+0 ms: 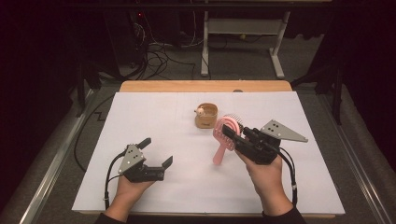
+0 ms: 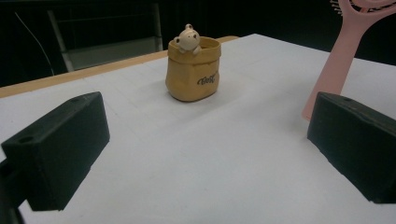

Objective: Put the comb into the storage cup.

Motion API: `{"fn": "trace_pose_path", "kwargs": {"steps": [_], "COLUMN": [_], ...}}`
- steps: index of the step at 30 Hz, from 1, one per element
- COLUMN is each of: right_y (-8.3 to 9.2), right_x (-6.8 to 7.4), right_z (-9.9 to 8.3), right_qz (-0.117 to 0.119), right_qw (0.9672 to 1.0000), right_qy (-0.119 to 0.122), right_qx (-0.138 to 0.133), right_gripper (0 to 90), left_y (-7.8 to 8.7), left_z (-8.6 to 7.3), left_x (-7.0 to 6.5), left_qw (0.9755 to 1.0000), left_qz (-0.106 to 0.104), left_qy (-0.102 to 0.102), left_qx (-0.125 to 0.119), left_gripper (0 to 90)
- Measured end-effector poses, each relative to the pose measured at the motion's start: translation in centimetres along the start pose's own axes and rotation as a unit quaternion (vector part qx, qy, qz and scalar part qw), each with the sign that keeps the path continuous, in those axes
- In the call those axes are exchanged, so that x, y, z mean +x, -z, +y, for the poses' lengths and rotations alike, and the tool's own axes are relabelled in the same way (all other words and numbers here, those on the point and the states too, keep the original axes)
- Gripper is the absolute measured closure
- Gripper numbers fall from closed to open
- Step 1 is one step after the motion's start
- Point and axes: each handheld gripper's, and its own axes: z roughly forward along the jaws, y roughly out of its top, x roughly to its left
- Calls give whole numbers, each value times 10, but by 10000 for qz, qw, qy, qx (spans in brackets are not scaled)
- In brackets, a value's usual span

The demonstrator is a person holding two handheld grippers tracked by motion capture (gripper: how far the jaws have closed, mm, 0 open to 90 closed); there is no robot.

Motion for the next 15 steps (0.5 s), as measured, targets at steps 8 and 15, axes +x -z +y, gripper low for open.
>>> {"fn": "trace_pose_path", "kwargs": {"steps": [8, 15], "right_y": [2, 3], "right_x": [-8, -16], "right_z": [3, 7], "right_qz": [-185, -335], "right_qw": [9998, 9994], "right_qy": [39, 72], "right_qx": [-9, 4], "right_gripper": [668, 667], "left_y": [0, 1], "left_z": [-5, -5], "left_x": [6, 7], "left_qw": [9999, 9998], "left_qz": [124, 148], "left_qy": [-35, -48], "left_qx": [113, 136], "left_gripper": [0, 0]}}
